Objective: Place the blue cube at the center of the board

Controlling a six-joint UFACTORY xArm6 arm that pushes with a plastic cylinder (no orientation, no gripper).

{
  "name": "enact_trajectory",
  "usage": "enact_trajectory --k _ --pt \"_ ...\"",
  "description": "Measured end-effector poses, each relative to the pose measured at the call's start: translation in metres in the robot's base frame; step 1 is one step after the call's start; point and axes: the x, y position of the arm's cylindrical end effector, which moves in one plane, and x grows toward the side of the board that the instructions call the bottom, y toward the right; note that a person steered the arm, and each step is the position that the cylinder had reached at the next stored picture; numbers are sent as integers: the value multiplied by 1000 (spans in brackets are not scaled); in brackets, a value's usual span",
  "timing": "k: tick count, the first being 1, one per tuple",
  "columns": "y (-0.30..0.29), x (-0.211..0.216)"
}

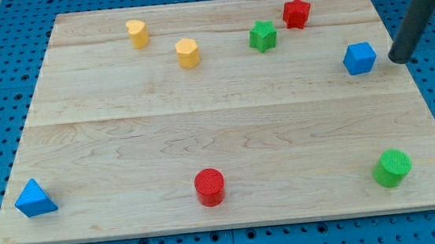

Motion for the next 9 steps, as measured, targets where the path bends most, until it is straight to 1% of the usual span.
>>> enact_trajectory --k 2,3,4,5,6,7,8,9 --pt "-73 0" --pt "-94 0" --pt "-86 -11" --pt "-92 -20" --pt "-114 -12" --pt "-136 20" --pt "-164 30" --pt "-166 25"
